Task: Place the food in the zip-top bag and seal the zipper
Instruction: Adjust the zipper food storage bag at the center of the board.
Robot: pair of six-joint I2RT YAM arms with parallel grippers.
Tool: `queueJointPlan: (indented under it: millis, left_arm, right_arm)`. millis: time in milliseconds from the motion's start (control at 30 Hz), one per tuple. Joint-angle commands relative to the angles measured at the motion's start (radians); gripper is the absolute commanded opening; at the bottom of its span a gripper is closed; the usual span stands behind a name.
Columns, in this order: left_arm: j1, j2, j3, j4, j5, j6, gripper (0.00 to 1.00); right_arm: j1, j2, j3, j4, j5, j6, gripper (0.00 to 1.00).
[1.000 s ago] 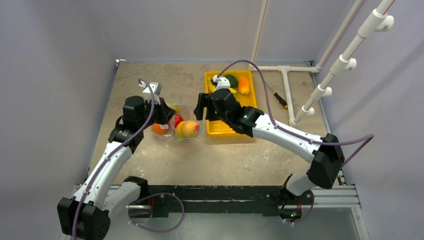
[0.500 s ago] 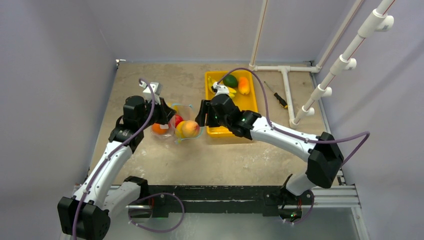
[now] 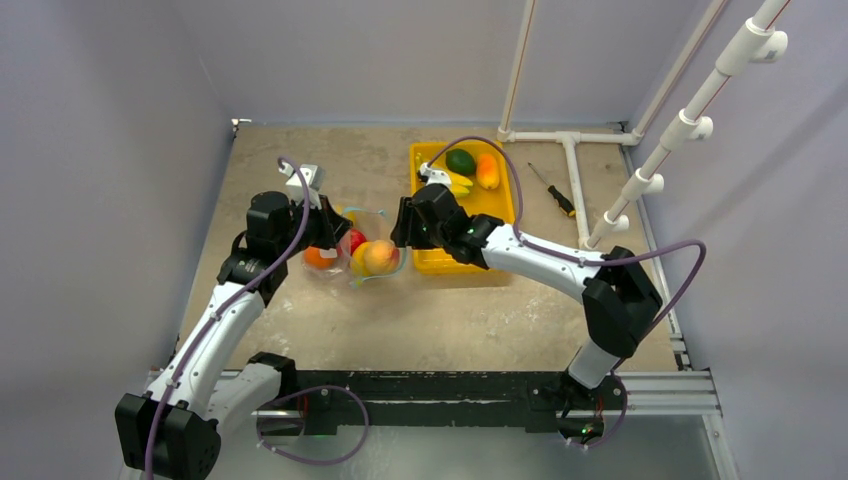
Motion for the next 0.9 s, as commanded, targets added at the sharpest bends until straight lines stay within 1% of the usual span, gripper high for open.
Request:
queueJointPlan:
  millis: [0,200,433,567,867]
  left_arm:
    - [-0.007,-0.004,0.004,0.015,0.016,-0.007,0.00]
    - [-0.007,0.000,0.005,0.018,0.016,-0.007,0.00]
    - [-0.007,0.002,0.005,0.017,0.015,-0.010,0.00]
    - [-0.007,0.008,0.004,0.018,0.014,-0.009,0.00]
    - [-0.007,0.015,0.005,0.022,0.019,-0.011,0.00]
  right_arm:
    - [-0.014,0.011,0.006,0.043,0.009,0.025,0.53]
    - [-0.015,-0.006,-0.062,0.064,-0.012,0.046,0.52]
    - [-0.014,-0.038,-0.150,0.126,-0.053,0.081,0.48]
    - [-0.014,-0.044,-0.185,0.162,-0.099,0.095,0.45]
    - [-0.014,-0.064,-0.236,0.261,-0.191,0.127,0.43]
